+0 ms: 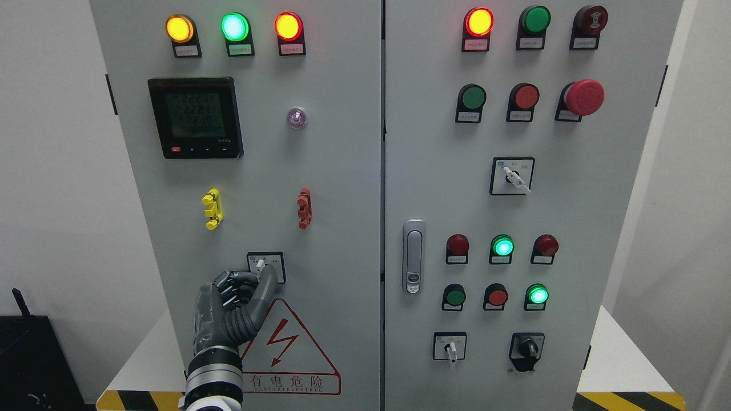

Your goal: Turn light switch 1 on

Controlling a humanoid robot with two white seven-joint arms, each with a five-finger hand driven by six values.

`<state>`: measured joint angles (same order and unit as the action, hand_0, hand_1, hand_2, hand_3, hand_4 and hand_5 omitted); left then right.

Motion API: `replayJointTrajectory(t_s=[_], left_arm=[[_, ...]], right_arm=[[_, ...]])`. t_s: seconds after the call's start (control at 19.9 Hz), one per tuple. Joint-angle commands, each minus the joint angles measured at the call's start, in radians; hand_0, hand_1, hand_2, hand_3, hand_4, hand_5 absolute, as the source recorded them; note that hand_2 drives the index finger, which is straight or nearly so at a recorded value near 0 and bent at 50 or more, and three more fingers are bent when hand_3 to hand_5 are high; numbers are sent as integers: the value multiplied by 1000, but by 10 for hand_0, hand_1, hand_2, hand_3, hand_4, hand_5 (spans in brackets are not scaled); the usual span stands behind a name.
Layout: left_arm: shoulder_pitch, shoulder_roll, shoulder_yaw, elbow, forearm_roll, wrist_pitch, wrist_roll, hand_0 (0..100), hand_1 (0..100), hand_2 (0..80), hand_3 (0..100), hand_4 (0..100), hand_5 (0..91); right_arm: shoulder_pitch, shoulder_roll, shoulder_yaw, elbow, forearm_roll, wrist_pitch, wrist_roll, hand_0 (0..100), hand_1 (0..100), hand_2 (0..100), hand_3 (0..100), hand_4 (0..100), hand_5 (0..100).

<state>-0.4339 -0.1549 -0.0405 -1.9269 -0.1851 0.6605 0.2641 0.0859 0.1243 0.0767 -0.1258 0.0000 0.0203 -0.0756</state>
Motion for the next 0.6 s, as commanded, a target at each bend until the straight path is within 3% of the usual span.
replayJointTrajectory(t_s=[0.0,0.55], left_arm=[[0,0,-2,2,1,-2,-2,680,608,614,836,843,747],[0,0,-12,5,3,-2,-2,747,578,629,850,851,759]], right_arm=[[0,0,0,0,-25,1,0,0,0,0,0,0,0],[0,0,0,0,-25,1,0,0,0,0,0,0,0]])
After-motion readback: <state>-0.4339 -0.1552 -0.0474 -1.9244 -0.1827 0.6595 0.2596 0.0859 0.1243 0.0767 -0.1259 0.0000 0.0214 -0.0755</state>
